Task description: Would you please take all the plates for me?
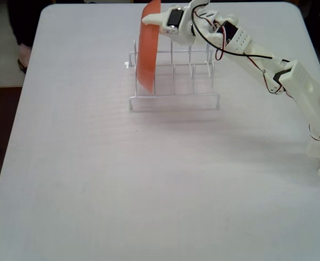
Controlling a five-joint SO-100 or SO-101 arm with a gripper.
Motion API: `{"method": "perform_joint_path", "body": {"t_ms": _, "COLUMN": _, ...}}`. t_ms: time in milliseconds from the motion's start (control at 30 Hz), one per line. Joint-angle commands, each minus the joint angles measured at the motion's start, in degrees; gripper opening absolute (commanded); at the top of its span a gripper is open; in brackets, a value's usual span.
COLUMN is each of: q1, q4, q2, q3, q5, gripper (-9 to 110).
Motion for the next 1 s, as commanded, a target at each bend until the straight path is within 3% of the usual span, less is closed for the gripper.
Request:
{"method": "perform_joint_path", "body": {"t_ms": 0, "q1": 1.6, "q4": 0.3, "q2": 11.3, "q3": -5.5, "q5": -4.5, "gripper": 0}}
{"method": "perform_joint_path", "body": {"t_ms": 267, "q1": 0.7, "q4": 6.3, "q2": 25.6, "q3": -4.8, "q5": -9.6, "gripper": 0}}
{"method": "perform_joint_path", "body": {"t_ms": 667, "q1": -8.6, "q4": 2.5, "q2": 52.6, "q3": 22.1, "q5": -12.6, "gripper": 0}}
{"method": "perform_joint_path", "body": {"t_ms": 800, "q1": -15.5, "q4": 2.1, "q2": 53.1, "q3": 23.0, "q5": -8.3, "gripper": 0}}
{"method": "perform_joint_path", "body": {"t_ms": 967, "q1": -25.0, "q4": -8.3, "q2": 52.5, "q3": 30.6, "q5": -0.3, "gripper": 0}}
